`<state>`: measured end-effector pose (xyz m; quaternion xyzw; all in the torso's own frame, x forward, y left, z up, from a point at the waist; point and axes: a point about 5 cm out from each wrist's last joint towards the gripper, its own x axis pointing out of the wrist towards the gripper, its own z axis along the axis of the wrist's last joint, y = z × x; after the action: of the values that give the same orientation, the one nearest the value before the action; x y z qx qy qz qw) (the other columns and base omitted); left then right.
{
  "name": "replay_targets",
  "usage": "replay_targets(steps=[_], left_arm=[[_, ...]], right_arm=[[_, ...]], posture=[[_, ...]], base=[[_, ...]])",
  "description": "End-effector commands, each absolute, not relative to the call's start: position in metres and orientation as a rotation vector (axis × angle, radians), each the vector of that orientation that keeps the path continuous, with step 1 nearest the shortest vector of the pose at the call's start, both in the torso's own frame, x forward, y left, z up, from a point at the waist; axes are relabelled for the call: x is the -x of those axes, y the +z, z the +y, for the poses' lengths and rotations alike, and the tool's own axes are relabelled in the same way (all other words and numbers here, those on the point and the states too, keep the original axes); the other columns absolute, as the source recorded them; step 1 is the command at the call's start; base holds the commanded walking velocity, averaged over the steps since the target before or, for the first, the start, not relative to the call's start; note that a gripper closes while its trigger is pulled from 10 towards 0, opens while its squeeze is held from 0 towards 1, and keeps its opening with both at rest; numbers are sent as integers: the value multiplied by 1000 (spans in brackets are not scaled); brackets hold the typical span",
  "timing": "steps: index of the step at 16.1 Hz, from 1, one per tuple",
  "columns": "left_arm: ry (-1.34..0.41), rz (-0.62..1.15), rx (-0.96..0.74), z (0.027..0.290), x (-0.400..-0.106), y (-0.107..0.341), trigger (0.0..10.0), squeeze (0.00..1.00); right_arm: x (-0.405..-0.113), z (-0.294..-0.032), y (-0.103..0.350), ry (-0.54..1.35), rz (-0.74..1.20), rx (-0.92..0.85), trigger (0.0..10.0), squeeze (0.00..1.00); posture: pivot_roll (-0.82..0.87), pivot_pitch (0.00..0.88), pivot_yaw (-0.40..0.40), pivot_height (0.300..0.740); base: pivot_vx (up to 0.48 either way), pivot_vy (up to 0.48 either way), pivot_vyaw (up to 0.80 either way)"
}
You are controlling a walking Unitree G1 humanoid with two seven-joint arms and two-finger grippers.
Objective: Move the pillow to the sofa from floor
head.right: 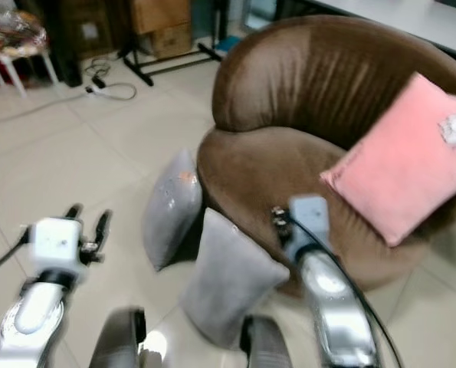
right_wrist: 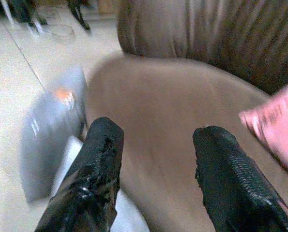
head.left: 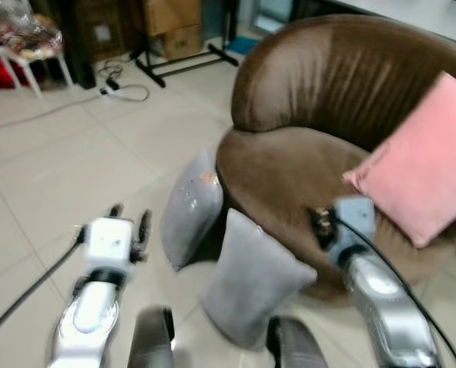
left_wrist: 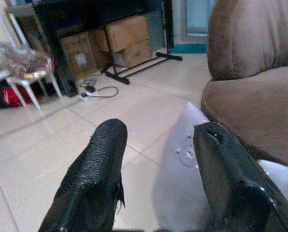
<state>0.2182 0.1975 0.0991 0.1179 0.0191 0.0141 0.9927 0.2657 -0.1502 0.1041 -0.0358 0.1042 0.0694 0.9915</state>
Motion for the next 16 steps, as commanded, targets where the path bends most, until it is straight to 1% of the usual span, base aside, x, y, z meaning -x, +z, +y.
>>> replay_targets(steps=[1, 4, 7, 10, 14, 16], left_arm=[[-13, 23, -208, 184, -221, 100, 10000, 0], [-11, 25, -209, 184, -222, 100, 10000, 0], [-6, 29, -208, 184, -221, 99, 10000, 0], [-51, 44, -228, 180, -221, 97, 10000, 0], [-112, 68, -235, 177, -222, 93, 10000, 0], [-162, 80, -246, 174, -223, 91, 10000, 0]], right_arm=[[-260, -168, 95, 86, 254, 99, 10000, 0], [-261, -168, 95, 89, 256, 102, 10000, 0], [-261, -165, 92, 125, 272, 105, 10000, 0], [-262, -161, 81, 196, 332, 124, 10000, 0], [-273, -158, 64, 235, 377, 126, 10000, 0], [-283, -149, 55, 278, 396, 126, 10000, 0]], posture=[[-38, 0, -72, 576], [-37, 0, -73, 576], [-37, 0, -73, 576], [-39, 0, -69, 541], [-38, 0, -65, 506], [-34, 0, -66, 481]], base=[[304, 0, 0], [299, 0, 0], [0, 0, 0], [0, 0, 0], [0, 0, 0], [0, 0, 0]])
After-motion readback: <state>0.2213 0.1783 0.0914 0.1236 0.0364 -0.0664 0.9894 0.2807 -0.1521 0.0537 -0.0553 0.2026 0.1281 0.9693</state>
